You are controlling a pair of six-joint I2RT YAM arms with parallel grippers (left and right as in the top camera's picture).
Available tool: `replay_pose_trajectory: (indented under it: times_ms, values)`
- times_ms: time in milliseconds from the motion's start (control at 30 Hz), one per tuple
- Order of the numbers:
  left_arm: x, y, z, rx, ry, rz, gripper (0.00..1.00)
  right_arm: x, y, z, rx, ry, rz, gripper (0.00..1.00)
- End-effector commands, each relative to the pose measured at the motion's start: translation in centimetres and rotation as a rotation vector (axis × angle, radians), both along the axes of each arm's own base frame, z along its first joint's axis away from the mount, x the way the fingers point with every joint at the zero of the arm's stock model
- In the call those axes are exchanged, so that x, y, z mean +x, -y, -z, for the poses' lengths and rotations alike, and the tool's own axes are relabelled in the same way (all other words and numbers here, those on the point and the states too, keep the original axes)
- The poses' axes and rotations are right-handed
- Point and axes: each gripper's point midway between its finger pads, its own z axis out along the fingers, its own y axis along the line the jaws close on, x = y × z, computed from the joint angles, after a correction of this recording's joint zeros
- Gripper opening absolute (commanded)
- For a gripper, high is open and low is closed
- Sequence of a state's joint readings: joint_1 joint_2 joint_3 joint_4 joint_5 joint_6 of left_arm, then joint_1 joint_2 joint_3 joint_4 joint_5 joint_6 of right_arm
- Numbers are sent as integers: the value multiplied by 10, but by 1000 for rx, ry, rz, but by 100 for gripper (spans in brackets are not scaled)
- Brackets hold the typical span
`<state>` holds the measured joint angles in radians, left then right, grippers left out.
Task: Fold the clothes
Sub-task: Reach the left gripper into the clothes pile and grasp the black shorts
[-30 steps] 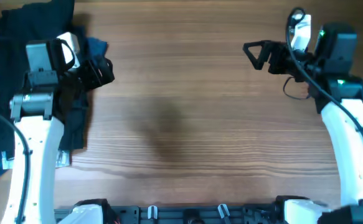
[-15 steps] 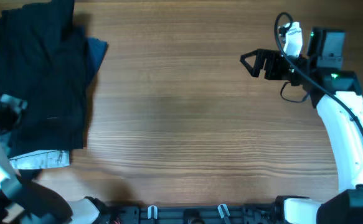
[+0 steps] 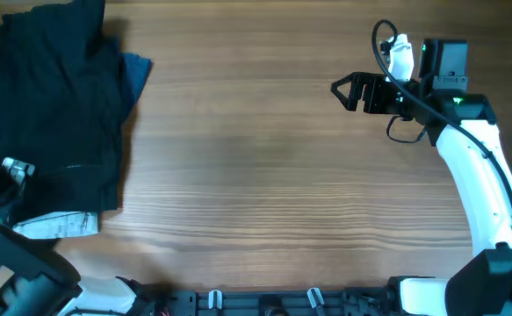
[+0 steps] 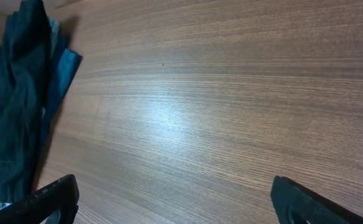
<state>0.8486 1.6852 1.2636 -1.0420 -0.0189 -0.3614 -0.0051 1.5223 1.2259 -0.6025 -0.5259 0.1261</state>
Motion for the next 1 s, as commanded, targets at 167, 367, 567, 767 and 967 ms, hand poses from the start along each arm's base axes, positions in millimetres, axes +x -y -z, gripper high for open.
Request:
replay_pose_trajectory:
  times_ms: [167,367,567,767,967]
  values:
    - [-4,-29,1,42,46,-104,93,5,0,-2,-21,16,-8,99]
    - [3,-31,48,-44,8,-136,47,7,0,-3,-21,24,-8,100]
    - [34,-30,23,-35,146,-97,12,8,0,-4,-21,34,-8,100]
    - [73,-6,-59,99,287,46,23,8,0,-5,-21,35,-9,99]
    - [95,31,-108,198,377,172,4,8,0,-4,-23,35,-10,99]
